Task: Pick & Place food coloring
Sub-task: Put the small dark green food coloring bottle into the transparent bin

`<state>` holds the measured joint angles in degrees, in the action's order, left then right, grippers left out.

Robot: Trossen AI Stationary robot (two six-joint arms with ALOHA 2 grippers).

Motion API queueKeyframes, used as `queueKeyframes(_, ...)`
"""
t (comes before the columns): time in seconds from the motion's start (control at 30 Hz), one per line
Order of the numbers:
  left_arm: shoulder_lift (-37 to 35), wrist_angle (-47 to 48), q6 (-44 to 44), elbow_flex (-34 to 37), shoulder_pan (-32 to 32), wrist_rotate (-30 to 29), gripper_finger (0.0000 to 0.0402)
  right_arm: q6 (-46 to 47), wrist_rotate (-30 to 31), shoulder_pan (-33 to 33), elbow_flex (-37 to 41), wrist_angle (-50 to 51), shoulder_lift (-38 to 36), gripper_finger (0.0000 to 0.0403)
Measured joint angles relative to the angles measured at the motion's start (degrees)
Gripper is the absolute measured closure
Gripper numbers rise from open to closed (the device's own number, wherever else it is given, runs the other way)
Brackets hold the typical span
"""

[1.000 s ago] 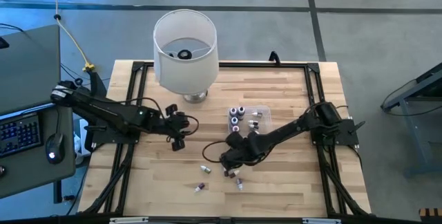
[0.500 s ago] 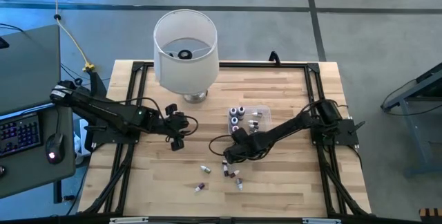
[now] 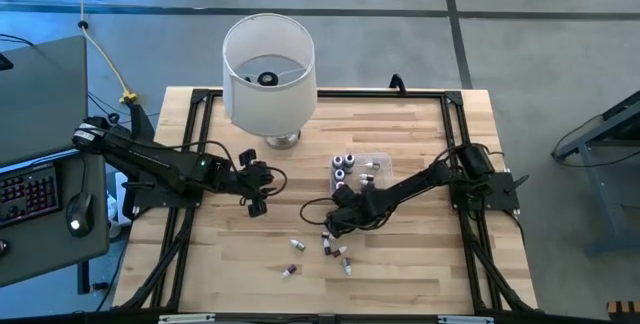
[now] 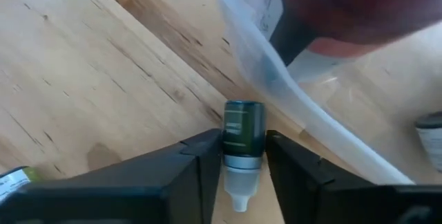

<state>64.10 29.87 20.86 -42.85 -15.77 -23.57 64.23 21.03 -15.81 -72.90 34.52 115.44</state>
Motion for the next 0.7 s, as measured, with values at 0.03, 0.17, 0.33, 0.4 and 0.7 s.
queueKeyframes(0.03, 0.00, -0.02, 0.00, 0.01, 0.00, -0.02, 0.0247, -0.25, -0.42, 0.01, 0.00, -0.13, 0.02, 0.0299)
queueKeyframes(0.17, 0.00, -0.03, 0.39, 0.00, 0.02, -0.15, 0.0247, -1.42, -2.85, 0.13, -0.43, 0.47, -0.07, 0.0328)
queueKeyframes(0.33, 0.02, -0.14, 0.42, 0.00, 0.00, -0.15, 0.0247, -4.42, -5.48, -0.84, -2.83, 6.42, -1.73, 0.0335)
queueKeyframes(0.4, 0.02, -0.37, 0.42, 0.00, 0.00, -0.15, 0.0247, -5.27, -5.41, -1.41, -4.51, 9.24, -3.69, 0.0331)
queueKeyframes(0.7, 0.02, -0.45, 0.66, -0.02, 0.01, -0.13, 0.0247, -3.17, 9.95, -1.83, -7.91, 30.04, -12.88, 0.0329)
